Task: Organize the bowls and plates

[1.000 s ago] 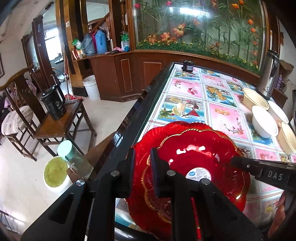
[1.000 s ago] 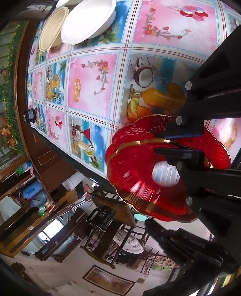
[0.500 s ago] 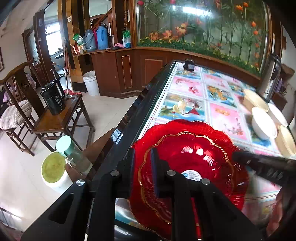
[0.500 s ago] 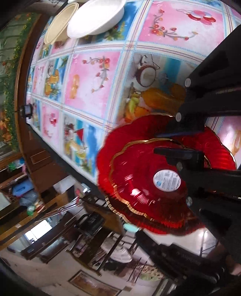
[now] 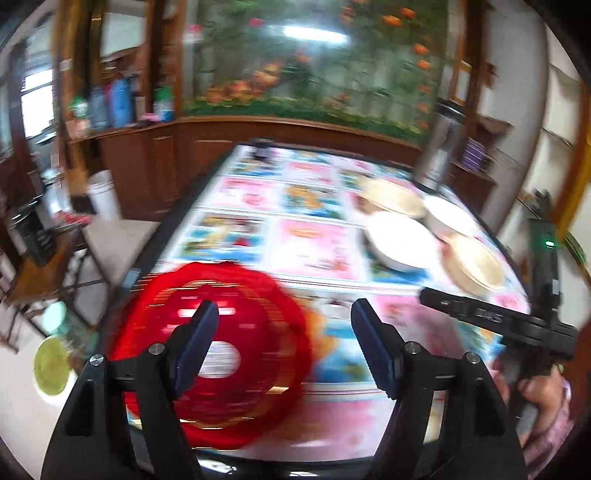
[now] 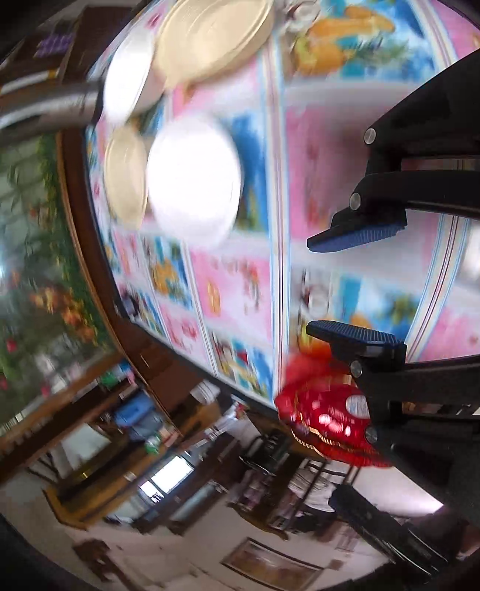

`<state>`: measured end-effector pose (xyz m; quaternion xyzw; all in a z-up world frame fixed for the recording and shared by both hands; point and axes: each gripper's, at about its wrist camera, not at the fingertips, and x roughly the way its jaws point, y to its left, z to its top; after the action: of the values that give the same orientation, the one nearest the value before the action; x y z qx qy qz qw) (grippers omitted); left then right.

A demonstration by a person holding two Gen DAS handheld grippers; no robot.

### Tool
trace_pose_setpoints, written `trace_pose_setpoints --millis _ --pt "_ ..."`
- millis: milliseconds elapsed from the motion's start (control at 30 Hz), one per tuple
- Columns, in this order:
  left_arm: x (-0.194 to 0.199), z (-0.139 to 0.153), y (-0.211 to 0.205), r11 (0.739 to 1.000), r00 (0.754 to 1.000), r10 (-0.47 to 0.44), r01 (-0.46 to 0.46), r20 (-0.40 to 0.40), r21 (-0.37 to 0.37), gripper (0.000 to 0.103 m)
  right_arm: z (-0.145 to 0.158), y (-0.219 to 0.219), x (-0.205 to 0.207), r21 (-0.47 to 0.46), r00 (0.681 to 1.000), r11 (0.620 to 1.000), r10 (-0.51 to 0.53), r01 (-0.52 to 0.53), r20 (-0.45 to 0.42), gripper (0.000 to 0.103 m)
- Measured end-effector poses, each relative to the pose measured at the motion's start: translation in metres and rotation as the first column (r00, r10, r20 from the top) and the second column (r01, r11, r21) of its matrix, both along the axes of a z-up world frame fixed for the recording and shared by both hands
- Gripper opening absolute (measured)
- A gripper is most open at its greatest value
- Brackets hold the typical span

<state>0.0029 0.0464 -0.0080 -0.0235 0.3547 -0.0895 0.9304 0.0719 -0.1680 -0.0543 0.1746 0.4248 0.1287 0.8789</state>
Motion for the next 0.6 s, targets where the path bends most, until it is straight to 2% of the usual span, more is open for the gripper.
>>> trace_pose_setpoints --millis 100,267,467,600 --pt "0.017 -0.005 -0.034 0.996 0.994 -0.080 0.078 -0.077 -0.032 0.074 -0.006 -0.035 -0.004 0.028 0.998 0.998 -0.051 0.052 -0.022 0.043" --pt "0.053 -0.001 -0.071 0.989 0.980 -0.125 0.111 -0.153 -0.095 0.074 -0.010 -0.077 0.000 0.091 0.995 0.991 -0.090 0.094 -0.044 0.043" --pt "0.118 0.004 -0.093 0.989 0.975 -0.072 0.042 -0.212 -0.142 0.074 -0.005 -0.112 0.033 0.268 0.994 0.958 -0.092 0.105 -0.061 0.044" --pt "0.157 -0.012 -0.094 0.983 0.960 0.005 -0.056 -0.281 -0.174 0.074 -0.010 -0.120 0.060 0.319 0.990 0.938 -0.114 0.133 -0.078 0.044"
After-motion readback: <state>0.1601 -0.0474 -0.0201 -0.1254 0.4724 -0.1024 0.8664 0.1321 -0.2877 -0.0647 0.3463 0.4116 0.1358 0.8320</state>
